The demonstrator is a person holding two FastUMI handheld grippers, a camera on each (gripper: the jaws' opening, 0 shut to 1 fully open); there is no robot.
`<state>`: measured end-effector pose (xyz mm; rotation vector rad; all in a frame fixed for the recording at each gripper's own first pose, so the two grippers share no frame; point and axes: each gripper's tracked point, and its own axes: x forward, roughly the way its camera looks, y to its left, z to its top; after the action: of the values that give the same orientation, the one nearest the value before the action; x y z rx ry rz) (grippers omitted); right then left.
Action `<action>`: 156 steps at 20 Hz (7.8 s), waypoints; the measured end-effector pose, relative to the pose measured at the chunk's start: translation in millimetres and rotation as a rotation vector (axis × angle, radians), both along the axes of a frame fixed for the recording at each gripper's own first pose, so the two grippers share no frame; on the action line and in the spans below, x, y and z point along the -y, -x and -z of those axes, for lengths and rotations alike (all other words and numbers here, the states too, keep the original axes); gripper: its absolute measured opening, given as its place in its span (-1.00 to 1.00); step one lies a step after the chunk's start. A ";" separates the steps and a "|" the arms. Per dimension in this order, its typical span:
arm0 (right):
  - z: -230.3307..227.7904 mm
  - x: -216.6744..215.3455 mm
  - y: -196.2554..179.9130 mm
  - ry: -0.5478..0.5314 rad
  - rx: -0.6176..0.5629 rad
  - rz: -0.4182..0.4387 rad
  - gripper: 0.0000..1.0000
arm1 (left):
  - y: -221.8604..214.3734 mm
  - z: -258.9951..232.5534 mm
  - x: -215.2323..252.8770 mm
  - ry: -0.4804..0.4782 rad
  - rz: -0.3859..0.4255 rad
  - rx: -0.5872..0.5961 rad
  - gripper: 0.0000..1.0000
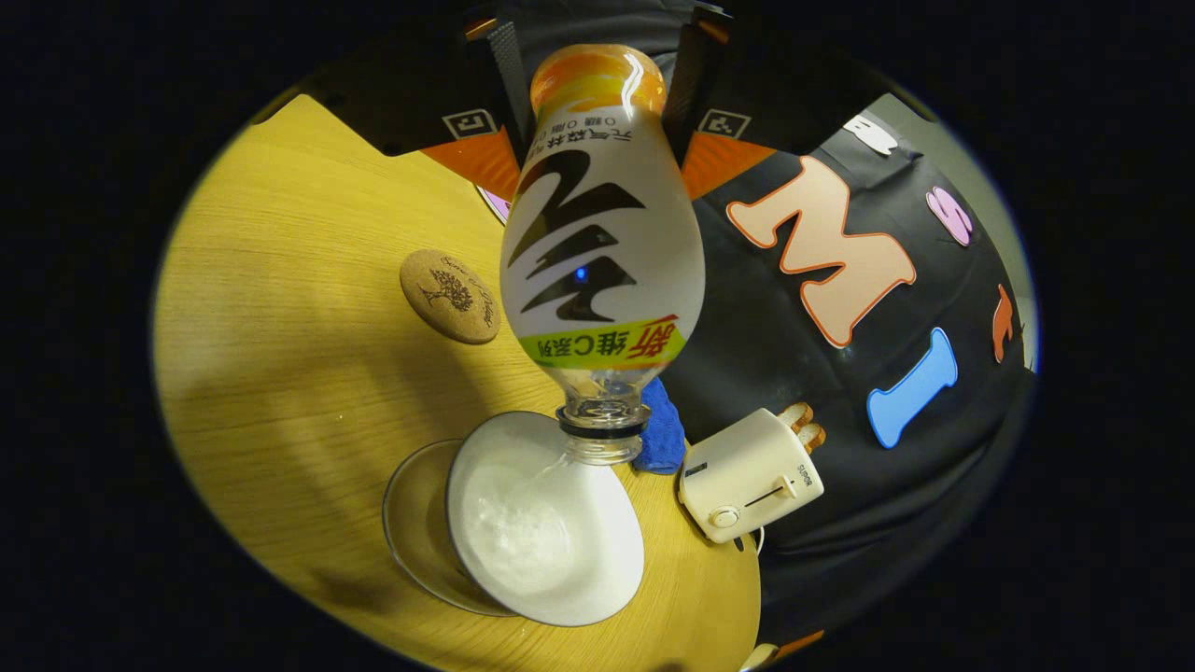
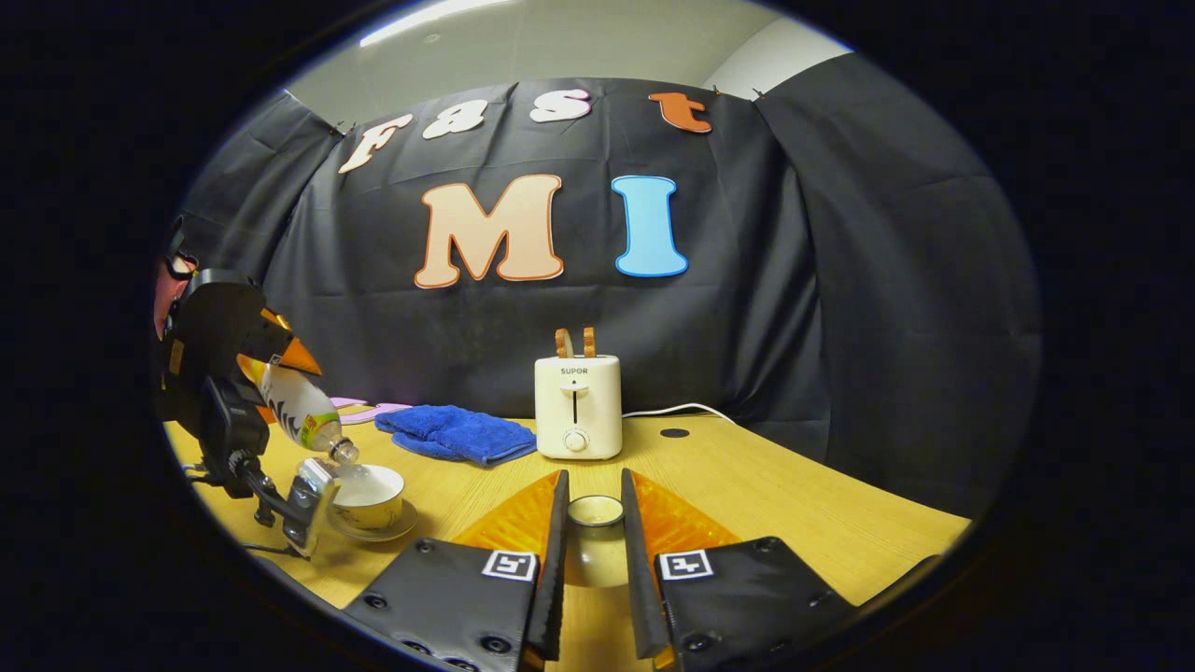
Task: Open the teacup lid with one hand, grasp the water bottle and pour water into the teacup with the other hand; after pouring, place the water bottle on the coaster and then close the teacup lid.
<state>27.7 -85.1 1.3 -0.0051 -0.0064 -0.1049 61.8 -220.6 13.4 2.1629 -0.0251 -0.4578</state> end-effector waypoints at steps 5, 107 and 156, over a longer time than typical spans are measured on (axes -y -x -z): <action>-0.5 0.3 0.6 0.000 0.000 0.002 -0.34 | 3.4 -11.9 4.6 -0.013 0.020 0.027 0.26; -0.5 1.6 1.3 0.000 -0.003 0.010 -0.34 | -60.8 38.5 27.4 1.988 -0.206 -0.711 0.41; -0.5 1.9 1.0 0.001 -0.002 0.010 -0.34 | -10.2 26.4 6.1 2.018 -0.123 -0.717 0.72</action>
<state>26.7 -86.9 1.7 -0.0059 -0.0040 -0.1145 72.1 -226.7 -13.0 -0.0141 0.0365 -0.6388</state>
